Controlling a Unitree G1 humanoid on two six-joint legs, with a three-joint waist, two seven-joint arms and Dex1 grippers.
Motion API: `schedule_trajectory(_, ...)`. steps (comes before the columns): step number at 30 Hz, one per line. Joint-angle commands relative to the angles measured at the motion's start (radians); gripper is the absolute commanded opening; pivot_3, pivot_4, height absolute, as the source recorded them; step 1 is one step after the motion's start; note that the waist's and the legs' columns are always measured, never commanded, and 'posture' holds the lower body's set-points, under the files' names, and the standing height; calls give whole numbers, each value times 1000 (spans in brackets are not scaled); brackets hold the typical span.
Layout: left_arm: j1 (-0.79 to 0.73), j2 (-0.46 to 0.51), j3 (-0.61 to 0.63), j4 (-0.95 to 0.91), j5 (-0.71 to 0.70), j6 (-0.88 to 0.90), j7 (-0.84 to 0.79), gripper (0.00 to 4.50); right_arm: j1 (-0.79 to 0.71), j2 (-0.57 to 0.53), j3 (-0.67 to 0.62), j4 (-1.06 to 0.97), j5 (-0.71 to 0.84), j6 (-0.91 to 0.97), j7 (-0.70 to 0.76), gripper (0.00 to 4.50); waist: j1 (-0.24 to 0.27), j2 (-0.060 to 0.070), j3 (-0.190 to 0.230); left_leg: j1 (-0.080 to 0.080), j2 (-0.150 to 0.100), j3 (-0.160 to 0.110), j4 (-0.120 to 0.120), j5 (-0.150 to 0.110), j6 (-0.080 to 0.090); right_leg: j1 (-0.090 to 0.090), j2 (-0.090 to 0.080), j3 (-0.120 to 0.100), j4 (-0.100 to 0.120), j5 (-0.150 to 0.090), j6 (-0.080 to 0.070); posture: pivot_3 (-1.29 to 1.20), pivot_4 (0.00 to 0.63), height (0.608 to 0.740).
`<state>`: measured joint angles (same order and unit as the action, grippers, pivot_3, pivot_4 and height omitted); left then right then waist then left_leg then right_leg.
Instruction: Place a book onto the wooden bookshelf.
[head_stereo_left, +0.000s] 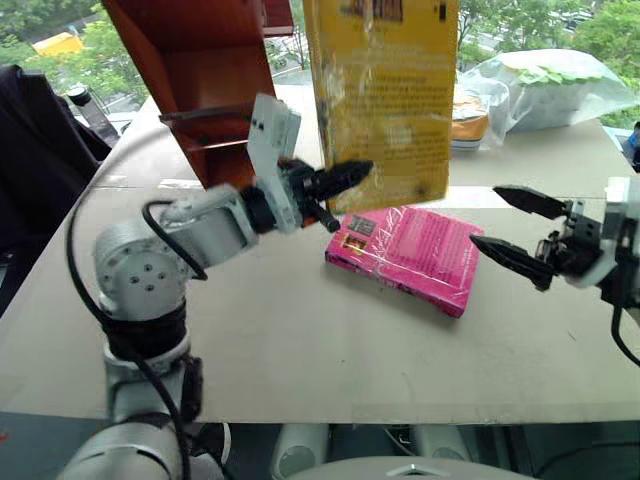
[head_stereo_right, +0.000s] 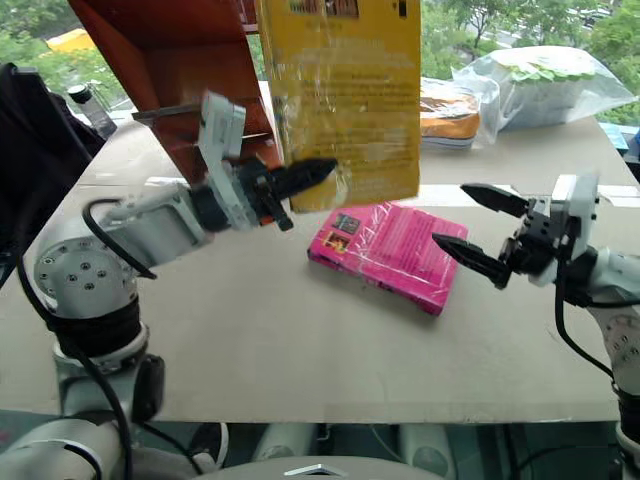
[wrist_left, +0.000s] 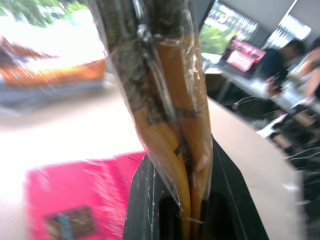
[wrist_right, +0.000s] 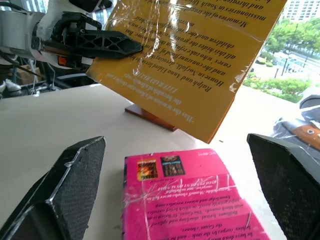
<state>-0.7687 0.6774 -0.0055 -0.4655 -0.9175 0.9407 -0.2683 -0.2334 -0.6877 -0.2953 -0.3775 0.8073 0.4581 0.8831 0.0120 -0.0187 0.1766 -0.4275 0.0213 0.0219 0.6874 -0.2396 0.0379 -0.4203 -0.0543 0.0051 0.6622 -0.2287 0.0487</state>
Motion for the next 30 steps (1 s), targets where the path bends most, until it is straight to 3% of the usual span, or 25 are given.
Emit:
schedule_trajectory(1,-96,170,-241,44,520,-351,-126,25,-117,42,31,39,-23,-20,-57,4500,0,0,0,0,0,1,-1,0,0,0,1,0,-1,0,0,0,150,693)
schedule_trajectory(4,-179,289,-371,175,874,-574,-147,25,-211,85,57,71,-17,24,-124,4500,1,1,1,-2,1,2,-3,0,0,-3,2,0,-1,0,0,0,150,693)
schedule_trajectory(10,-267,403,-403,372,1287,-830,-148,25,-317,106,80,73,32,144,-196,4500,4,0,1,-10,1,2,-3,0,0,-9,1,-2,-1,2,5,0,150,693)
schedule_trajectory(16,-249,425,-336,446,1416,-892,-185,25,-376,104,106,60,64,219,-191,4500,2,0,1,-23,1,2,0,0,0,-21,1,-3,2,2,6,0,150,693)
schedule_trajectory(30,-231,376,-281,531,1543,-776,-381,25,-333,124,104,41,38,199,-193,4500,1,0,1,-24,1,1,2,0,0,-22,1,-4,5,2,6,0,150,693)
